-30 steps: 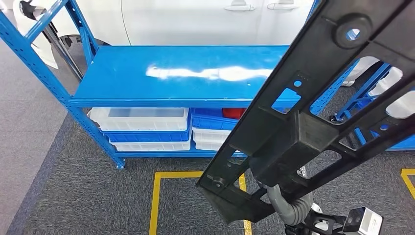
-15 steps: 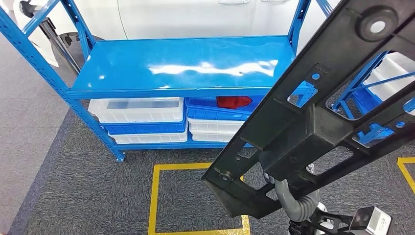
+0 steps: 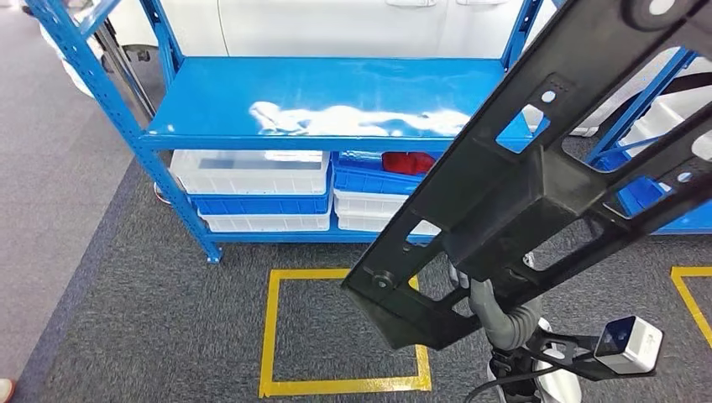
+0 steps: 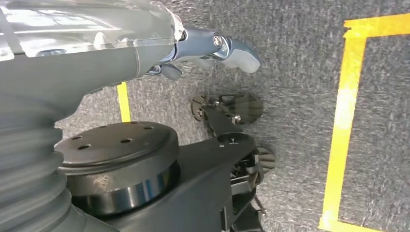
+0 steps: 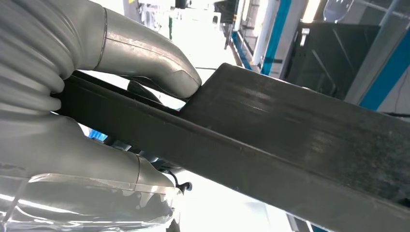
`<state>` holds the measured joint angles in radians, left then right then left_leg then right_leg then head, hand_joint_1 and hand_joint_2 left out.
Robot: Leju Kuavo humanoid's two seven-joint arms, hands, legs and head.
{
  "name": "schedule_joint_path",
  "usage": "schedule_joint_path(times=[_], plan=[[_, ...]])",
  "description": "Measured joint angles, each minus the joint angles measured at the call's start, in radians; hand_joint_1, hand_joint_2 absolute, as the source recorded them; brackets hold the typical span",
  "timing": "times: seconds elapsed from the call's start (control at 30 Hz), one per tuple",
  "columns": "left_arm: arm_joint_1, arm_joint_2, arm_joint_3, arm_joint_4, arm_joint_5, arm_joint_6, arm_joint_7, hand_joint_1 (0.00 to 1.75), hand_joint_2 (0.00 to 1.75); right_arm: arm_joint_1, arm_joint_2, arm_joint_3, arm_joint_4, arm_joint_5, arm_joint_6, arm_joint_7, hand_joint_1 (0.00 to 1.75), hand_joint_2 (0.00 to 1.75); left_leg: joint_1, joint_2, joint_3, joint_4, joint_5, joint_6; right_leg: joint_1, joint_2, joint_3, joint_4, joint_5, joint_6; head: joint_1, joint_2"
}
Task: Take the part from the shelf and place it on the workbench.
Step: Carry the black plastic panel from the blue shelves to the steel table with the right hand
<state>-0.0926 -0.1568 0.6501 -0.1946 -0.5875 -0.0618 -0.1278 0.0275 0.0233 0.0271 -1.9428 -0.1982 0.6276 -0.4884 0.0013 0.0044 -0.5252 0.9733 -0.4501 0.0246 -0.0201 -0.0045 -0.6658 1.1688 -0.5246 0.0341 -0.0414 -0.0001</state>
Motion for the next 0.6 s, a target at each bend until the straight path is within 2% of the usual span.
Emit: schedule_joint_path(times=[0.03,0.07,0.1,0.13,0.17,0.2,0.27,0.33,0.4,0.43,0.47,0.53,0.57,0.6], plan=[[0.000,0.000,0.000,0.000,0.000,0.000,0.000,0.00,1.75,-0.003,0.000,0.000,0.004,0.000,0.000,0.000,1.71,1.75,-0.004,0.001,-0.013,0.002,0.008,0.003,0.000,0.001,-0.015,0.061,-0.044,-0.002,0.000,0.000],[0.000,0.000,0.000,0.000,0.000,0.000,-0.001,0.00,1.75,-0.006,0.000,0.000,0.008,0.000,0.000,0.000,1.71,1.75,-0.007,0.001,-0.028,0.006,0.017,0.005,0.002,0.001,-0.021,0.107,-0.068,-0.004,0.000,0.000],[0.000,0.000,0.000,0.000,0.000,0.000,-0.001,0.00,1.75,-0.007,0.000,0.000,0.011,0.000,0.000,0.000,1.71,1.75,-0.010,0.001,-0.044,0.011,0.024,0.006,0.004,0.001,-0.014,0.126,-0.068,-0.008,0.000,0.000],[0.000,0.000,0.001,0.000,0.000,0.000,-0.001,0.00,1.75,-0.007,0.000,0.000,0.014,-0.001,0.000,0.000,1.71,1.75,-0.012,0.001,-0.059,0.016,0.031,0.006,0.007,0.001,0.008,0.112,-0.048,-0.013,0.000,0.000],[0.000,0.000,0.001,0.000,0.000,0.000,-0.001,0.00,1.75,-0.008,0.000,0.000,0.017,-0.001,0.000,0.000,1.71,1.75,-0.014,0.001,-0.074,0.023,0.038,0.006,0.011,0.001,0.047,0.064,-0.019,-0.020,0.000,0.000],[0.001,-0.001,0.001,0.000,0.000,0.000,-0.001,0.00,1.75,-0.010,0.000,0.000,0.018,-0.001,0.000,0.000,1.71,1.75,-0.015,0.001,-0.087,0.029,0.044,0.004,0.014,0.001,0.093,-0.004,-0.002,-0.029,0.000,0.000],[0.000,-0.002,0.001,0.000,0.000,0.000,-0.001,0.00,1.75,-0.014,0.000,0.000,0.019,-0.002,0.000,0.001,1.71,1.75,-0.017,0.001,-0.102,0.037,0.057,-0.002,0.022,0.001,0.167,-0.125,0.001,-0.041,0.000,0.000],[0.000,-0.002,0.001,0.000,-0.001,0.001,-0.001,0.00,1.75,-0.017,0.000,0.000,0.020,-0.004,-0.001,0.002,1.71,1.75,-0.015,0.001,-0.107,0.037,0.071,-0.012,0.029,0.002,0.185,-0.165,-0.005,-0.048,0.000,0.000],[0.002,-0.002,0.002,0.000,-0.001,0.001,-0.002,0.00,1.75,-0.019,0.000,0.000,0.023,-0.005,-0.001,0.002,1.71,1.75,-0.016,-0.001,-0.114,0.037,0.074,-0.023,0.025,-0.001,0.172,-0.169,0.014,-0.057,0.000,0.000],[0.003,-0.002,0.002,0.000,-0.001,0.002,-0.002,0.00,1.75,-0.021,0.000,0.000,0.025,-0.006,-0.001,0.002,1.71,1.75,-0.015,-0.002,-0.122,0.052,0.053,-0.029,0.021,-0.002,0.162,-0.171,0.025,-0.064,0.000,0.000],[0.004,-0.001,0.003,0.000,-0.001,0.002,-0.004,0.00,1.75,-0.021,0.000,0.000,0.027,-0.008,0.000,0.001,1.71,1.75,-0.014,-0.004,-0.135,0.084,0.016,-0.036,0.017,-0.003,0.150,-0.174,0.037,-0.069,0.000,0.000],[0.005,-0.001,0.004,0.000,-0.001,0.002,-0.013,0.00,1.75,-0.022,0.000,0.000,0.031,-0.014,-0.001,-0.001,1.71,1.75,-0.006,-0.004,-0.169,0.203,-0.077,-0.048,0.015,-0.004,0.124,-0.174,0.056,-0.074,0.000,0.000],[0.005,-0.001,0.005,0.000,0.000,0.003,-0.020,0.00,1.75,-0.021,0.000,0.000,0.034,-0.017,-0.002,-0.002,1.71,1.75,-0.002,-0.004,-0.183,0.268,-0.103,-0.053,0.015,-0.004,0.111,-0.174,0.065,-0.074,0.000,0.000],[0.005,-0.001,0.007,0.000,0.001,0.004,-0.026,0.00,1.75,-0.021,0.000,0.000,0.037,-0.018,-0.003,-0.003,1.71,1.75,0.000,-0.004,-0.187,0.314,-0.105,-0.056,0.015,-0.005,0.099,-0.173,0.075,-0.073,0.000,0.000]])
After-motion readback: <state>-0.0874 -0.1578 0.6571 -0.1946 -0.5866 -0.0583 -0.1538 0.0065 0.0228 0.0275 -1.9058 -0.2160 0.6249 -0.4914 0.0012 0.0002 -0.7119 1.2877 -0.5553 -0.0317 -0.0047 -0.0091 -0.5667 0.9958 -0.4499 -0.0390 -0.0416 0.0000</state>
